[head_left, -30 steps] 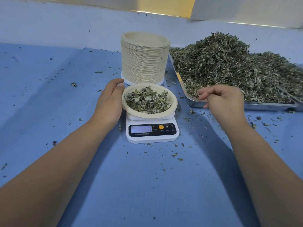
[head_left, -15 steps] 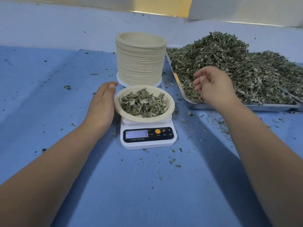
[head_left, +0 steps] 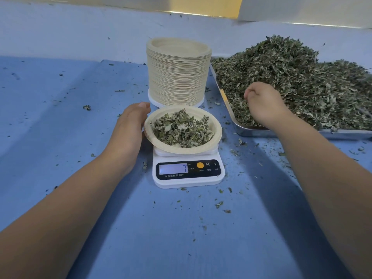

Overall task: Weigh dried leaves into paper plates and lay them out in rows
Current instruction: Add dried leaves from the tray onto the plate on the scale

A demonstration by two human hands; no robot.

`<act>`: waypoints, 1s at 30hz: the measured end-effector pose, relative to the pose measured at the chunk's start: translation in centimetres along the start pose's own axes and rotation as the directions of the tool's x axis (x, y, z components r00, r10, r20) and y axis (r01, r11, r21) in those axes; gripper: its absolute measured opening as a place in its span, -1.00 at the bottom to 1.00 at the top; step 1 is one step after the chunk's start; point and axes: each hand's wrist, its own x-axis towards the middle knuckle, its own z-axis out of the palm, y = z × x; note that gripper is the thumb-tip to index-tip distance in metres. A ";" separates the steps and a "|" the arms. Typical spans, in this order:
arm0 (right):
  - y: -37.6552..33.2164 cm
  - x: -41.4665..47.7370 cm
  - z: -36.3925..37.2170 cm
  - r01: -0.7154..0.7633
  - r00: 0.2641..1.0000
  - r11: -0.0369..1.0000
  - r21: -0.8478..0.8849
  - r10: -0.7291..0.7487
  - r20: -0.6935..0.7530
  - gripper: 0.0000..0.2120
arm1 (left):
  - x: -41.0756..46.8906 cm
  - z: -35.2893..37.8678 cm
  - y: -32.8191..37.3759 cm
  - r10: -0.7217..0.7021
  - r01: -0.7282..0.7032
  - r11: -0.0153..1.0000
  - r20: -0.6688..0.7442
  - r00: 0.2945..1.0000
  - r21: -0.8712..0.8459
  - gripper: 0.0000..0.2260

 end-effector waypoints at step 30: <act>-2.9 -9.2 2.5 0.425 0.905 0.902 -0.081 -0.426 0.002 -0.76 | -1.7 1.3 0.8 -0.006 0.003 0.998 0.044 0.999 0.069 -0.75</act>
